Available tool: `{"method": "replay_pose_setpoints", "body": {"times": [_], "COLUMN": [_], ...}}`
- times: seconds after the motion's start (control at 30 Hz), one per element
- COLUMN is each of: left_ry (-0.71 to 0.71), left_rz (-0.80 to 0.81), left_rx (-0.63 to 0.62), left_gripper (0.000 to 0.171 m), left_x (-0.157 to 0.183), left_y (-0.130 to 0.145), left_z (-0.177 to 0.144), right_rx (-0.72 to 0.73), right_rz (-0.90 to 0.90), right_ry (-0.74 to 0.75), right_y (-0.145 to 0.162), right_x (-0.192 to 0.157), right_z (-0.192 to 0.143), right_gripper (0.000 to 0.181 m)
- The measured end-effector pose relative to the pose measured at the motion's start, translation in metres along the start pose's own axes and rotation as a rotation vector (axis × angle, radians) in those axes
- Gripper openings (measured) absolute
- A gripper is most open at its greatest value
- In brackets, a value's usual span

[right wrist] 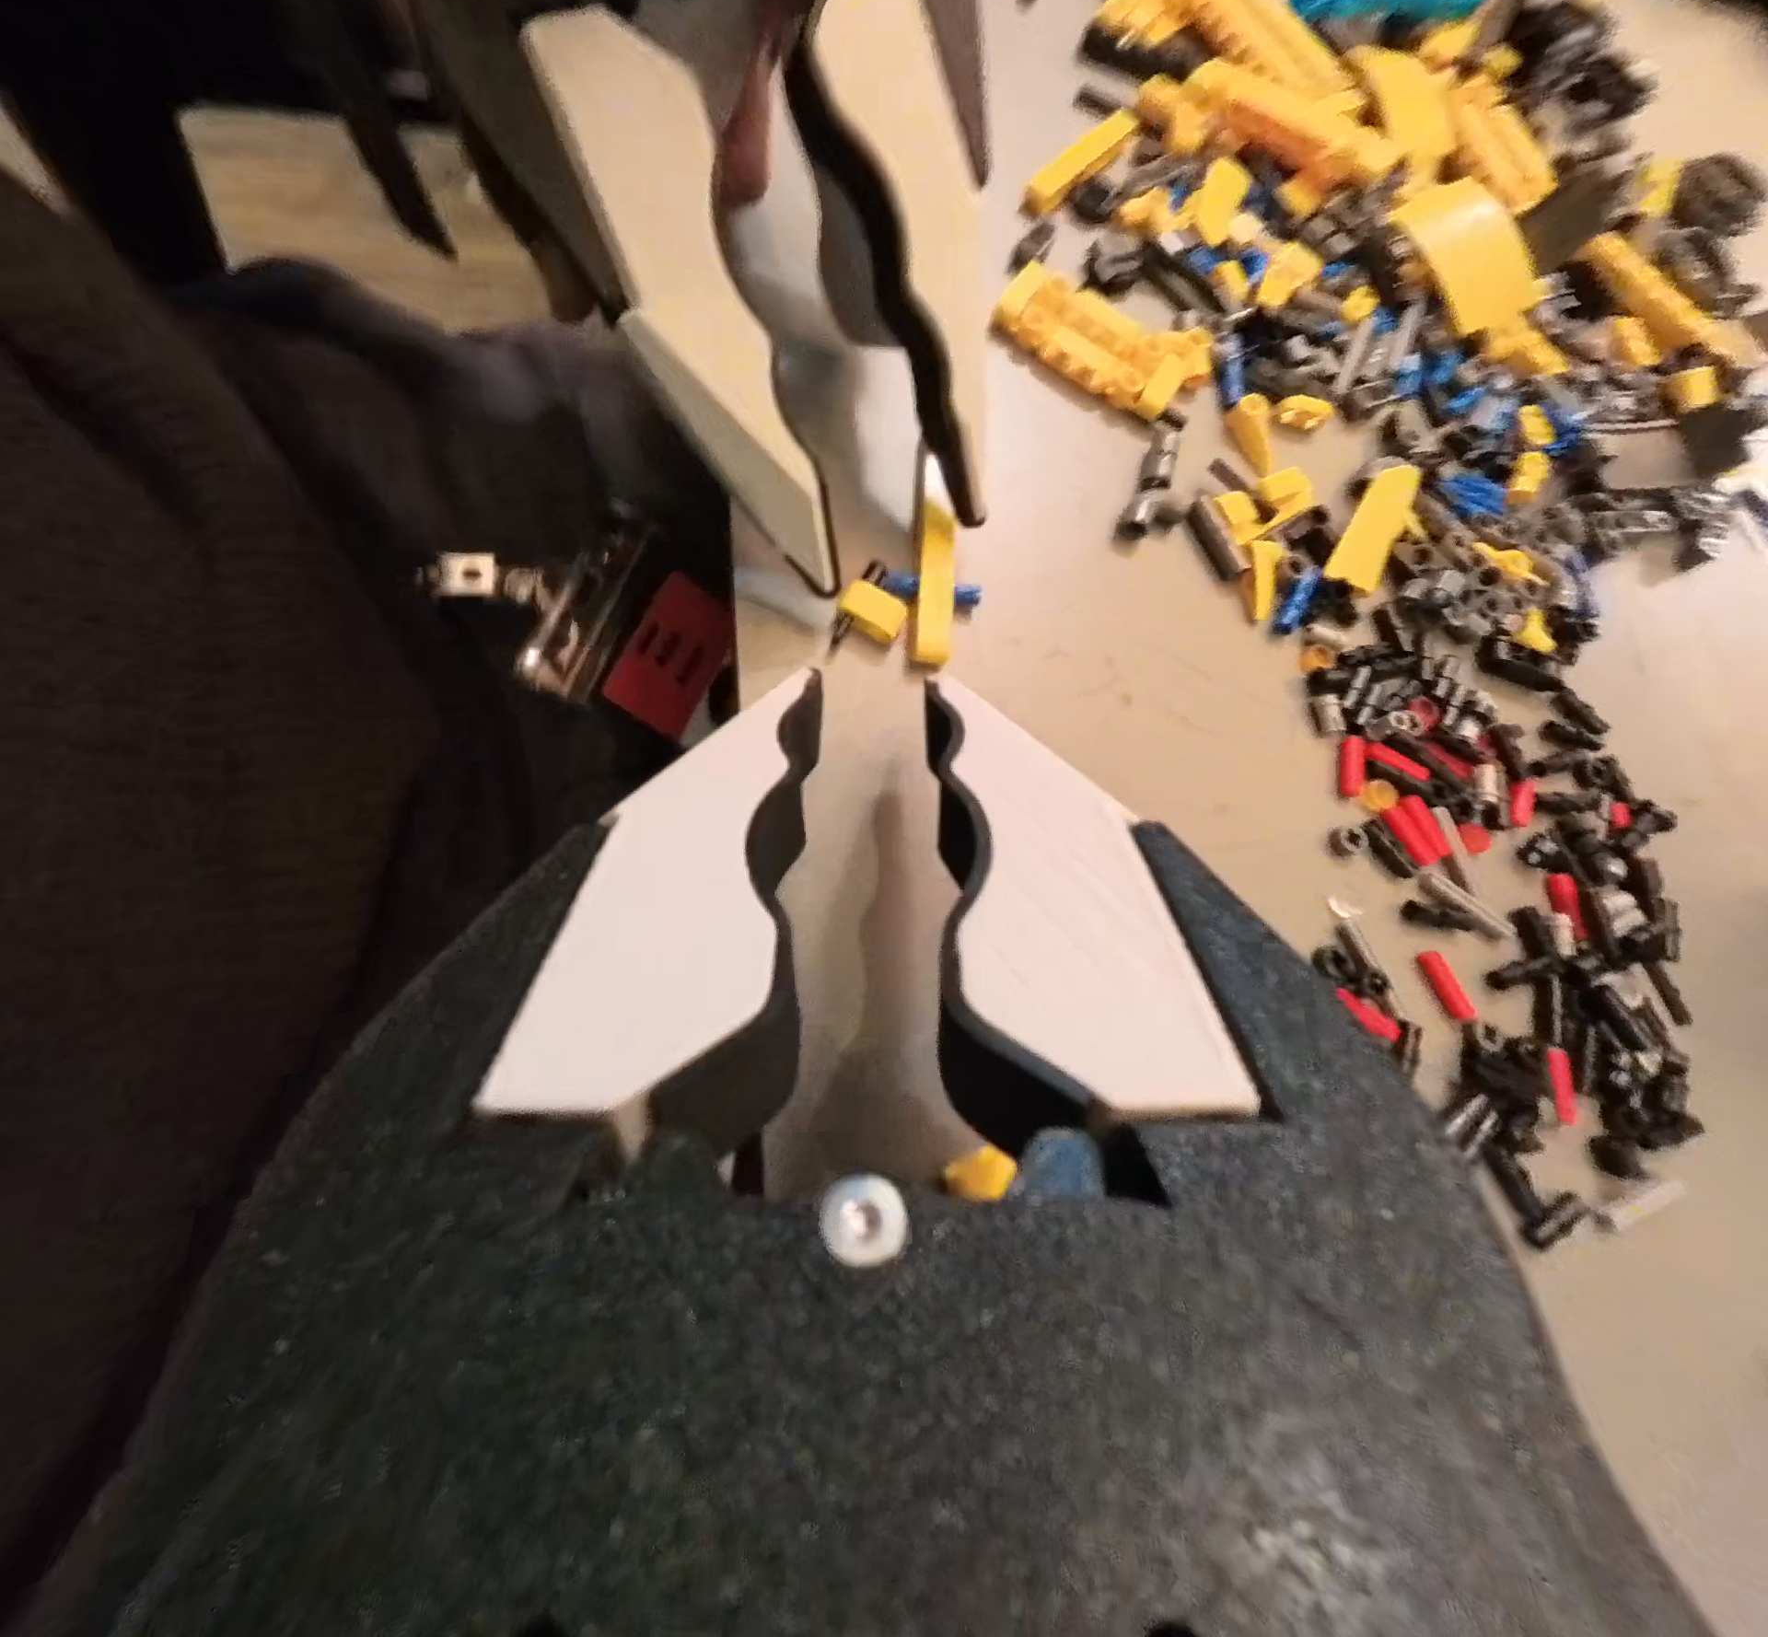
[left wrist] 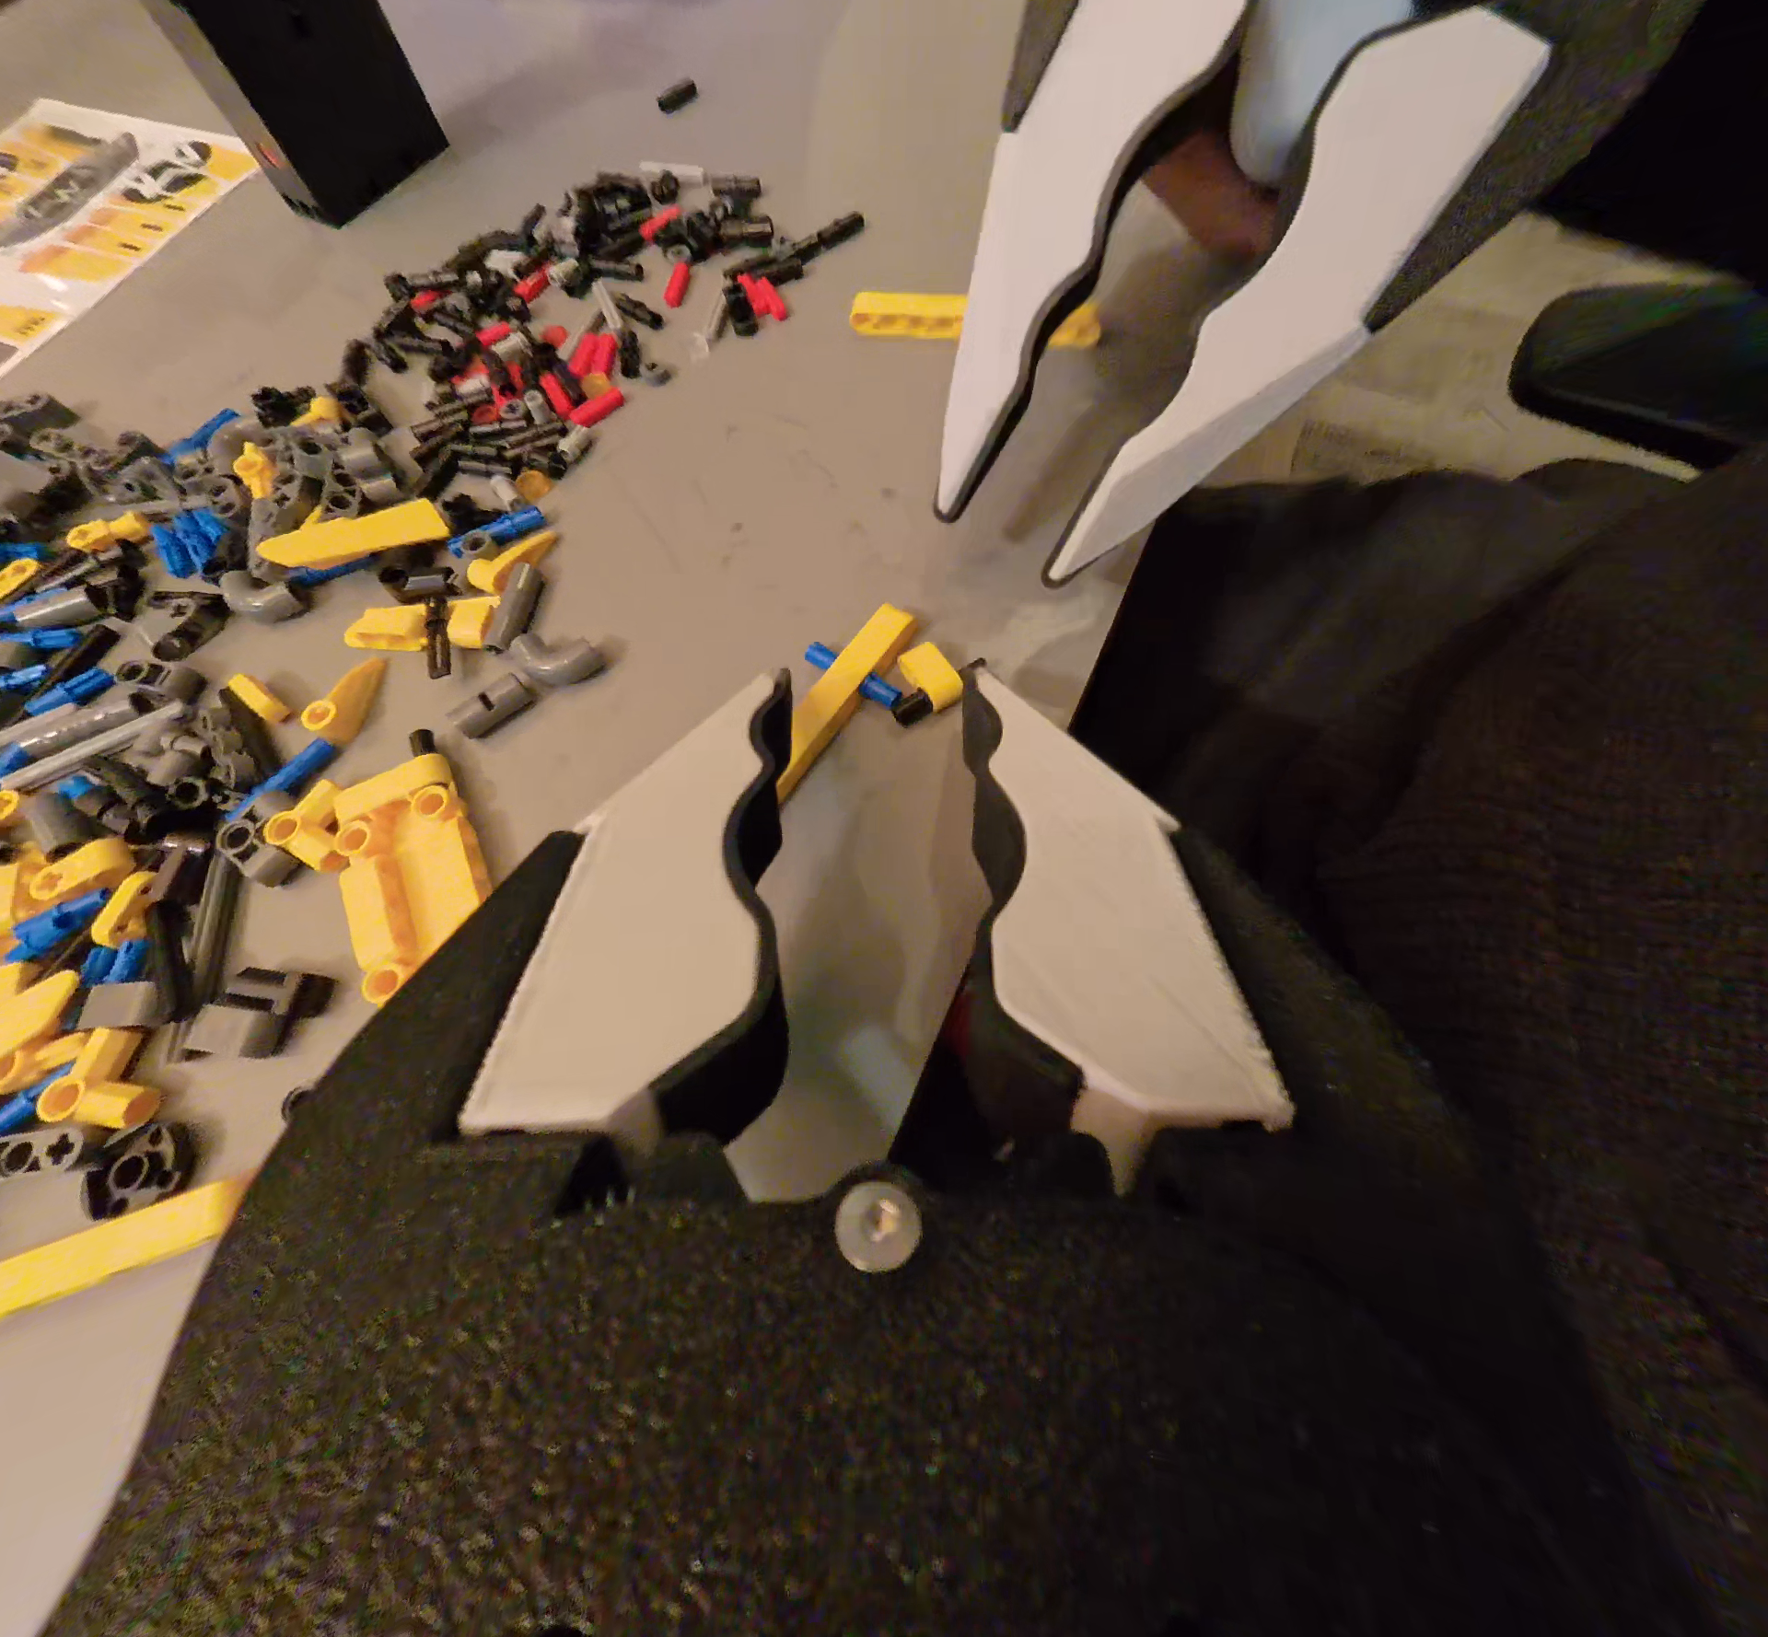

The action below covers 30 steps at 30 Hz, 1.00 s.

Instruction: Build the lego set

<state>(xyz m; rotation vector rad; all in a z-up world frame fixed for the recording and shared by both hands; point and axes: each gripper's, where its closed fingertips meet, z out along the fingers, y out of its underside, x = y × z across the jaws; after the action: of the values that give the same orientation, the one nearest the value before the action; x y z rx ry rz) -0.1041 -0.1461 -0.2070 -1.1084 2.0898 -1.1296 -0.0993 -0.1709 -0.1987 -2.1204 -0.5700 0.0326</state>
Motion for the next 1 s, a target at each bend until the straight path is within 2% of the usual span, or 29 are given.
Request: {"method": "replay_pose_setpoints", "body": {"times": [0.2, 0.33, 0.43, 0.67, 1.0], "left_ry": [-0.008, -0.053, -0.114, -0.134, -0.050], "left_rz": [-0.056, -0.055, -0.025, -0.021, -0.004], "left_rx": [0.139, 0.215, 0.238, 0.232, 0.235], "left_gripper": [0.036, 0.036, 0.036, 0.035, 0.027], "left_x": [-0.005, -0.010, -0.014, -0.012, 0.002], "left_y": [-0.014, -0.011, -0.013, -0.015, -0.015], "left_z": [-0.013, -0.023, -0.024, -0.017, -0.019], "right_rx": [0.328, 0.365, 0.344, 0.304, 0.387], "right_rz": [0.251, 0.221, 0.182, 0.143, 0.192], "right_ry": [0.157, 0.386, 0.491, 0.499, 0.491], "right_y": [-0.034, -0.028, -0.020, -0.010, -0.014], "right_x": [0.001, 0.006, 0.003, -0.012, -0.009], "right_z": [-0.011, -0.014, -0.015, 0.001, -0.005], "right_gripper": [0.021, 0.021, 0.020, 0.017, 0.010]}}
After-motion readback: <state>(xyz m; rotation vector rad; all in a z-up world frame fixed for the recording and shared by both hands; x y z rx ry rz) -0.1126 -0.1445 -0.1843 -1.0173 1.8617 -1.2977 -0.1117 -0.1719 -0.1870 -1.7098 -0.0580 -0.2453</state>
